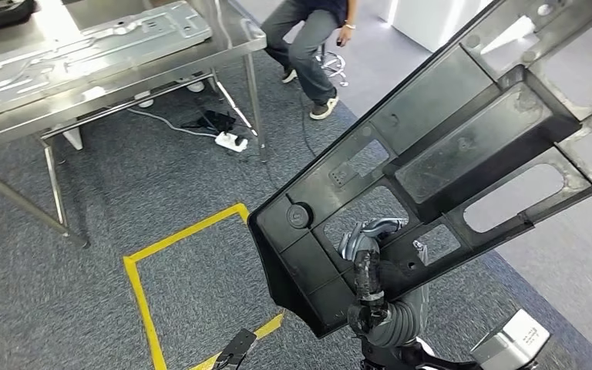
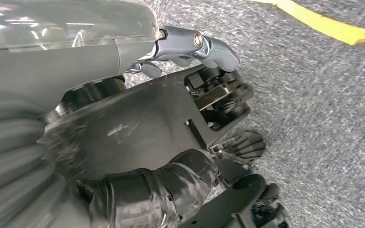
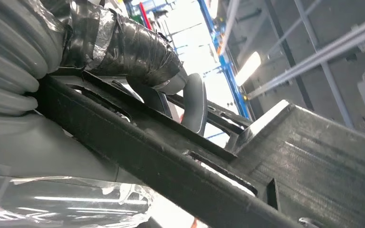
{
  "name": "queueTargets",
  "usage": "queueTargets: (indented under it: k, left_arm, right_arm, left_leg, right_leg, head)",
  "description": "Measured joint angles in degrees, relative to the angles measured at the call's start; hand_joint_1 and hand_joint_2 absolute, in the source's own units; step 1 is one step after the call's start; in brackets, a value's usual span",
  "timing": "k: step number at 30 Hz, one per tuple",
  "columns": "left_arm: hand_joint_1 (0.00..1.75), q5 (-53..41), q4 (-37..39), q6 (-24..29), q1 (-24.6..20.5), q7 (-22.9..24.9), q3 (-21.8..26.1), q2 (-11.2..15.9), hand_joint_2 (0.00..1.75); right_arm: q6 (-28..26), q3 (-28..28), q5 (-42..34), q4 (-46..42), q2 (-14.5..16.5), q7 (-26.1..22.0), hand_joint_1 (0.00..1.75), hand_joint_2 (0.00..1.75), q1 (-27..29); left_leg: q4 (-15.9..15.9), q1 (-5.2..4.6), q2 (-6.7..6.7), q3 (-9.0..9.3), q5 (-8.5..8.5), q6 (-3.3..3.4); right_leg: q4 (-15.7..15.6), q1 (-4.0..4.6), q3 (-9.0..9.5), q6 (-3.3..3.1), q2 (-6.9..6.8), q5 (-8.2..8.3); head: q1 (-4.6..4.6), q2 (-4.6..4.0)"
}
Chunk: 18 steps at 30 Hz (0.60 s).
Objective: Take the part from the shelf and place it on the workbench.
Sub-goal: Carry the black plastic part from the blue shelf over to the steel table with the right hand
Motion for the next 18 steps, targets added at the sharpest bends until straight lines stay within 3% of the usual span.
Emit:
queueTargets:
  k: [2, 3, 4, 6, 7, 9, 10, 12, 13, 14, 15, 16, 18]
  left_arm:
    - [0.0, -0.2, 0.0, -0.1, -0.2, 0.3, -0.1, 0.0, 1.75]
    - [0.0, -0.3, 0.0, -0.2, -0.3, 0.5, -0.1, 0.0, 1.75]
    - [0.0, -0.4, 0.0, -0.3, -0.5, 0.7, -0.1, 0.0, 1.75]
    - [0.0, -0.7, 0.0, -0.5, -0.5, 1.2, -0.1, 0.0, 1.75]
    - [0.0, -0.8, 0.0, -0.5, -0.4, 1.4, -0.2, 0.0, 1.75]
    - [0.0, -1.0, 0.0, -0.5, -0.6, 1.8, -0.3, 0.0, 1.75]
    - [0.0, -1.1, 0.0, -0.5, -0.7, 1.9, -0.3, 0.0, 1.75]
    - [0.0, -1.2, 0.0, -0.6, -1.0, 1.8, -0.3, -0.1, 1.75]
    - [0.0, -1.2, 0.0, -0.6, -1.1, 1.7, -0.3, -0.1, 1.75]
    - [0.0, -1.1, 0.0, -0.6, -1.1, 1.5, -0.3, -0.2, 1.75]
    - [0.0, -1.1, 0.0, -0.6, -1.1, 1.5, -0.3, -0.2, 1.75]
    - [0.0, -1.1, 0.0, -0.6, -1.1, 1.4, -0.3, -0.2, 1.75]
    - [0.0, -0.9, 0.0, -0.6, -1.4, 1.3, -0.3, -0.3, 1.75]
  right_arm:
    - [0.0, 0.0, 0.3, 0.0, 0.1, 0.2, 1.75, 1.75, 0.0]
    - [0.0, 0.0, 0.4, 0.0, 0.1, 0.3, 1.75, 1.75, -0.1]
    - [0.0, 0.0, 0.5, 0.0, 0.1, 0.4, 1.75, 1.75, -0.1]
    - [0.0, 0.0, 0.7, 0.0, 0.2, 0.8, 1.75, 1.75, -0.2]
    - [0.0, 0.0, 0.7, 0.0, 0.3, 0.9, 1.75, 1.75, -0.3]
    - [0.1, 0.0, 0.8, 0.1, 0.4, 1.0, 1.75, 1.75, -0.4]
    - [0.1, 0.0, 0.8, 0.2, 0.4, 1.0, 1.75, 1.75, -0.4]
    - [0.1, 0.0, 0.8, 0.3, 0.4, 1.0, 1.75, 1.75, -0.3]
    - [0.1, 0.0, 0.8, 0.4, 0.4, 1.0, 1.75, 1.75, -0.3]
    - [0.1, 0.0, 0.8, 0.4, 0.4, 1.0, 1.75, 1.75, -0.3]
    - [0.1, 0.0, 0.8, 0.5, 0.4, 1.0, 1.75, 1.75, -0.3]
    - [0.1, 0.0, 0.7, 0.5, 0.4, 1.0, 1.75, 1.75, -0.3]
    - [0.1, 0.0, 0.7, 0.6, 0.4, 1.0, 1.75, 1.75, -0.3]
  left_leg:
    - [-7.2, -0.58, 2.29, 3.82, 2.59, 0.66]
    - [-9.2, -0.89, 3.06, 4.85, 2.96, 1.04]
    - [-9.8, -1.19, 3.28, 5.05, 2.67, 1.35]
    - [-10.2, -1.06, 1.85, 5.22, 2.71, 1.93]
    - [-10.7, -0.88, 1.12, 5.57, 2.76, 2.21]
    - [-11.5, -0.44, -0.2, 6.35, 2.94, 2.84]
    - [-11.6, -0.48, -0.9, 6.51, 2.92, 3.02]
    - [-11.5, -0.51, -2.56, 6.59, 2.79, 3.26]
    - [-11.3, -0.51, -3.5, 6.64, 2.66, 3.26]
    - [-11.2, -0.48, -4.46, 6.72, 2.5, 3.21]
    - [-10.9, -0.42, -5.43, 6.81, 2.28, 3.05]
    - [-10.6, -0.33, -6.29, 6.82, 2.02, 2.85]
    - [-9.8, -0.31, -7.88, 6.4, 1.65, 2.25]
  right_leg:
    - [-0.1, 0.24, 0.75, 0.4, -1.41, -0.64]
    - [-0.2, 0.4, 1.01, 0.67, -1.99, -0.87]
    - [-0.3, 0.57, 1.18, 0.95, -2.5, -1.04]
    - [-0.7, 0.65, 1.68, 1.63, -3.2, -1.35]
    - [-0.5, 0.59, 1.83, 1.93, -2.44, -1.77]
    - [3.0, 0.42, 0.4, 2.23, 0.63, -3.88]
    - [6.5, 0.46, -1.34, 2.19, 2.21, -5.37]
    - [13.4, 0.58, -5.72, 2.15, 3.49, -7.27]
    - [14.7, 0.6, -7.07, 2.15, 3.68, -6.74]
    - [13.8, 0.58, -7.4, 2.15, 3.83, -5.1]
    - [10.8, 0.47, -6.61, 2.15, 4.25, -2.57]
    - [7.3, 0.24, -5.35, 2.14, 5.53, -0.46]
    - [1.9, -0.21, -3.43, 2.11, 8.53, 1.64]
  head:
    - [0.04, 0.0]
    - [0.07, 0.0]
    - [0.08, 0.0]
    - [0.08, 0.0]
    - [0.2, 0.01]
    - [0.58, 0.01]
    - [0.8, 0.01]
    - [0.97, 0.0]
    - [0.97, 0.0]
    - [0.96, -0.01]
    - [0.98, -0.01]
    - [1.01, -0.01]
    - [1.03, -0.01]
